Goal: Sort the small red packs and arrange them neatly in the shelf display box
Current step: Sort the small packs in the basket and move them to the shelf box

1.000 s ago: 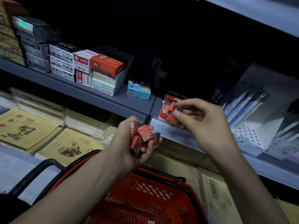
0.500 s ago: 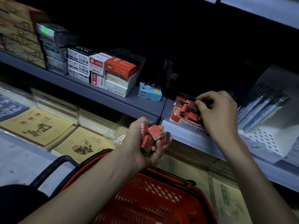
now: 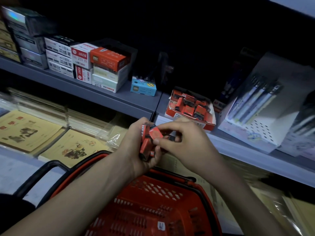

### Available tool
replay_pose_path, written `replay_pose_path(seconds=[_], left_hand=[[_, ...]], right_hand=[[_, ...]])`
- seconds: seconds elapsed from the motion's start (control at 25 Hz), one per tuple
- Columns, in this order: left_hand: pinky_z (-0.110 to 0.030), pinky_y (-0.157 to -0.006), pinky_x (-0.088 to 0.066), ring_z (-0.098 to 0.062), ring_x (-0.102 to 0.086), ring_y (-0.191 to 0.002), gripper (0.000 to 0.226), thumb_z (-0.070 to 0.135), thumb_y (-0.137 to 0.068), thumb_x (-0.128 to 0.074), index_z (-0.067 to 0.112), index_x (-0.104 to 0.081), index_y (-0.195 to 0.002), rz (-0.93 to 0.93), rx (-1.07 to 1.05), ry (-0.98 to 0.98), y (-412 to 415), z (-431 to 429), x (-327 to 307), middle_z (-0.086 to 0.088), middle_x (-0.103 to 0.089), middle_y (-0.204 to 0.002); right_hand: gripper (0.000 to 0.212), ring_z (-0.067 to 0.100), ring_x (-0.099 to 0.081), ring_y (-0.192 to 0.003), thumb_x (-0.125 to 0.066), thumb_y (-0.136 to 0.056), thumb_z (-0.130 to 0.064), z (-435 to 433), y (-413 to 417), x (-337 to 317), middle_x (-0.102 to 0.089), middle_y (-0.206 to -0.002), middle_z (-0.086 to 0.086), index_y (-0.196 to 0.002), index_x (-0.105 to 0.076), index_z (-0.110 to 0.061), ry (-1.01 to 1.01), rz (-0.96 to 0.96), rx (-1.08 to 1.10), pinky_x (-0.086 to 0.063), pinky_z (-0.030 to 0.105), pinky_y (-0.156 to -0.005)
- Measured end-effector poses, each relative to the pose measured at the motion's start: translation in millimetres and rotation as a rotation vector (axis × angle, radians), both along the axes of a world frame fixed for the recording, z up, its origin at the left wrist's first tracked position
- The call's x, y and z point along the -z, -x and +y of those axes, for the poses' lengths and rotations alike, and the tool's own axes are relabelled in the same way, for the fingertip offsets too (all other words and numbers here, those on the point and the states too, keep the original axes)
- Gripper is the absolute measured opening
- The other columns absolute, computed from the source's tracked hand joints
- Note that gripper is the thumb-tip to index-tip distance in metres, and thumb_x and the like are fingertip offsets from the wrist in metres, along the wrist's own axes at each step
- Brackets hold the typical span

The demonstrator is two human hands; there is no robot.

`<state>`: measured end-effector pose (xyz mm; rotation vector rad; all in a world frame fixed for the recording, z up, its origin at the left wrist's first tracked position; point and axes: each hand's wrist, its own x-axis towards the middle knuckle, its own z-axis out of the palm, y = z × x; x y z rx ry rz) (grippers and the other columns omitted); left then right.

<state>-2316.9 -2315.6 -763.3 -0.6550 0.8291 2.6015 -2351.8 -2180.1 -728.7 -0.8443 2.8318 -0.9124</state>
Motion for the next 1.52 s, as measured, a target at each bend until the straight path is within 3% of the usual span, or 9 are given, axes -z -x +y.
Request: replay_pose_path(seconds=[0.12, 0.28, 0.44, 0.68, 0.88, 1.0, 1.08, 1.2, 1.52], left_hand=[[-0.013, -0.039, -0.042, -0.01, -0.055, -0.045, 0.044, 0.034, -0.087, -0.054, 0.01, -0.076, -0.057, 0.014, 0.008, 0.051, 0, 5, -1, -0.003, -0.069, -0.07], [-0.013, -0.037, -0.04, -0.018, -0.064, -0.05, 0.045, 0.03, -0.089, -0.05, 0.005, -0.076, -0.062, 0.015, 0.028, -0.015, -1, 6, -2, -0.009, -0.067, -0.068], [-0.015, -0.034, -0.043, -0.023, -0.07, -0.063, 0.034, 0.025, -0.09, -0.052, 0.002, -0.075, -0.077, -0.024, -0.028, -0.094, 1, 1, -1, -0.016, -0.068, -0.078], [-0.018, -0.033, -0.044, -0.022, -0.07, -0.069, 0.036, 0.024, -0.089, -0.053, 0.001, -0.076, -0.074, -0.033, -0.055, -0.094, 2, 0, 1, -0.016, -0.069, -0.081], [-0.018, -0.032, -0.044, -0.023, -0.069, -0.061, 0.04, 0.025, -0.09, -0.051, 0.001, -0.077, -0.072, -0.035, -0.049, -0.091, 0, 2, 0, -0.017, -0.069, -0.08], [-0.016, -0.034, -0.043, -0.023, -0.069, -0.059, 0.037, 0.025, -0.092, -0.051, 0.002, -0.077, -0.078, -0.022, -0.045, -0.084, -1, 2, -4, -0.016, -0.069, -0.079], [-0.014, -0.035, -0.041, -0.022, -0.067, -0.058, 0.037, 0.025, -0.093, -0.05, 0.003, -0.076, -0.08, 0.0, -0.025, -0.072, -1, 2, -5, -0.016, -0.069, -0.077], [-0.014, -0.034, -0.04, -0.015, -0.059, -0.056, 0.038, 0.026, -0.091, -0.048, 0.004, -0.075, -0.075, 0.02, 0.013, -0.054, 0, 2, -3, -0.011, -0.069, -0.075], [-0.016, -0.031, -0.04, -0.016, -0.053, -0.056, 0.028, 0.024, -0.089, -0.049, 0.004, -0.068, -0.09, 0.005, 0.055, -0.024, 5, 1, 2, -0.013, -0.063, -0.078]], right_hand=[[0.017, -0.004, -0.053, -0.073, -0.082, -0.081, -0.03, 2, 1, -1, -0.057, -0.088, -0.014, -0.094, -0.072, -0.033, 0.054, -0.02, 0.049, -0.039, 0.012, -0.06], [0.017, 0.01, -0.065, -0.079, -0.08, -0.084, -0.017, 3, 3, -4, -0.07, -0.084, -0.005, -0.088, -0.069, -0.028, 0.27, -0.036, 0.085, -0.056, 0.028, -0.072], [0.017, 0.013, -0.069, -0.077, -0.079, -0.088, -0.03, 25, 25, -20, -0.072, -0.083, -0.003, -0.098, -0.065, -0.031, 0.459, 0.104, 0.328, -0.058, 0.033, -0.07], [0.013, 0.007, -0.066, -0.072, -0.072, -0.092, -0.036, 43, 43, -12, -0.067, -0.072, -0.014, -0.095, -0.067, -0.024, 0.234, 0.356, 0.593, -0.057, 0.037, -0.074], [0.027, 0.027, -0.058, -0.104, -0.055, -0.102, -0.03, 46, 44, -5, -0.056, -0.108, 0.003, -0.114, -0.075, -0.015, -0.044, 0.493, 0.592, -0.047, 0.034, -0.08], [0.022, 0.01, -0.055, -0.092, -0.059, -0.1, -0.028, 40, 28, -20, -0.052, -0.105, -0.005, -0.115, -0.075, -0.022, 0.073, 0.483, 0.491, -0.039, 0.021, -0.074], [0.013, 0.003, -0.059, -0.08, -0.066, -0.096, -0.032, 30, 11, -27, -0.064, -0.094, -0.011, -0.102, -0.078, -0.03, 0.166, 0.267, 0.274, -0.045, 0.015, -0.07], [0.01, 0.016, -0.063, -0.071, -0.075, -0.088, -0.037, 16, -8, -24, -0.071, -0.084, -0.008, -0.098, -0.078, -0.038, 0.069, -0.075, 0.019, -0.052, 0.033, -0.066], [0.021, 0.008, -0.064, -0.08, -0.081, -0.085, -0.017, 23, -5, -25, -0.065, -0.091, -0.013, -0.098, -0.08, -0.033, -0.045, 0.035, -0.193, -0.052, 0.024, -0.073]])
